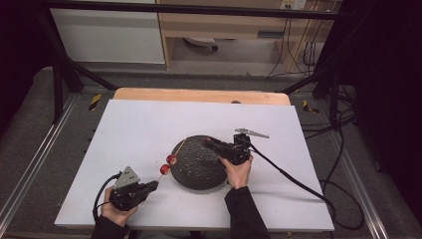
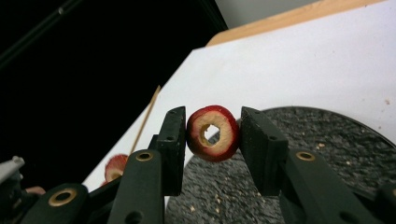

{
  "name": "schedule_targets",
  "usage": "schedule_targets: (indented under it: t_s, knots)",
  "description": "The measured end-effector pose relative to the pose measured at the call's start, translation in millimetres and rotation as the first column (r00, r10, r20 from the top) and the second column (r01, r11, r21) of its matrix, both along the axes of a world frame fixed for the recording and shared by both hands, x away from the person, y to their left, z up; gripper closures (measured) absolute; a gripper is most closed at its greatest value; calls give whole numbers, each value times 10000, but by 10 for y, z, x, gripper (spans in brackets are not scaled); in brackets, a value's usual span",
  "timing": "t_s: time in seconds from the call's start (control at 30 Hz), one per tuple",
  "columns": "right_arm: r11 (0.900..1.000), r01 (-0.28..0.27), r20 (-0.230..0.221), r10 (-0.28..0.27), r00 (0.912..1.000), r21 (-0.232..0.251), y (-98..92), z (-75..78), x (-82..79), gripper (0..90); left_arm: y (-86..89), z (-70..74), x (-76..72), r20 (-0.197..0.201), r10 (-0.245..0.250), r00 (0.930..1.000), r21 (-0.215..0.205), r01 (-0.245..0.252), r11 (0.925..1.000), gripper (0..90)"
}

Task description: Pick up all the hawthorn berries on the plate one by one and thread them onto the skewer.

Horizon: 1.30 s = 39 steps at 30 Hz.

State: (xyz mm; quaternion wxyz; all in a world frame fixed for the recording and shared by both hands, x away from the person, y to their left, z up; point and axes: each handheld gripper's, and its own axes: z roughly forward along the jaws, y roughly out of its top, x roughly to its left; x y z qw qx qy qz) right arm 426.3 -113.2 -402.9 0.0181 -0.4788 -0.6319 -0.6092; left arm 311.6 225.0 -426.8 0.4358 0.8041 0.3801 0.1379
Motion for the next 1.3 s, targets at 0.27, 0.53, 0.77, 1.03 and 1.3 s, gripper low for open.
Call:
schedule_targets:
  t_s: [0.27, 0.53, 0.77, 1.03, 1.3]
  knots:
    - [9966, 381, 200, -397, 9990, 735, 3, 24, -3, 628, -50, -5, -26, 87, 14, 10000, -92, -13, 10000, 881]
    - [9859, 788, 282, -839, 9961, 1479, -9, 69, 10, 629, -115, -12, -61, 155, -28, 9999, -151, 30, 9999, 881]
    - [9724, 1026, 262, -1105, 9935, 2097, -23, 107, 21, 628, -203, -18, -84, 220, -58, 9997, -242, 63, 9997, 880]
    - [9552, 1273, 297, -1402, 9897, 2671, -12, 101, 27, 628, -303, -34, -104, 317, -31, 9995, -408, 44, 9992, 880]
    - [9365, 1439, 209, -1588, 9871, 3196, 17, 68, 20, 628, -388, -49, -115, 393, 43, 9992, -531, -23, 9986, 880]
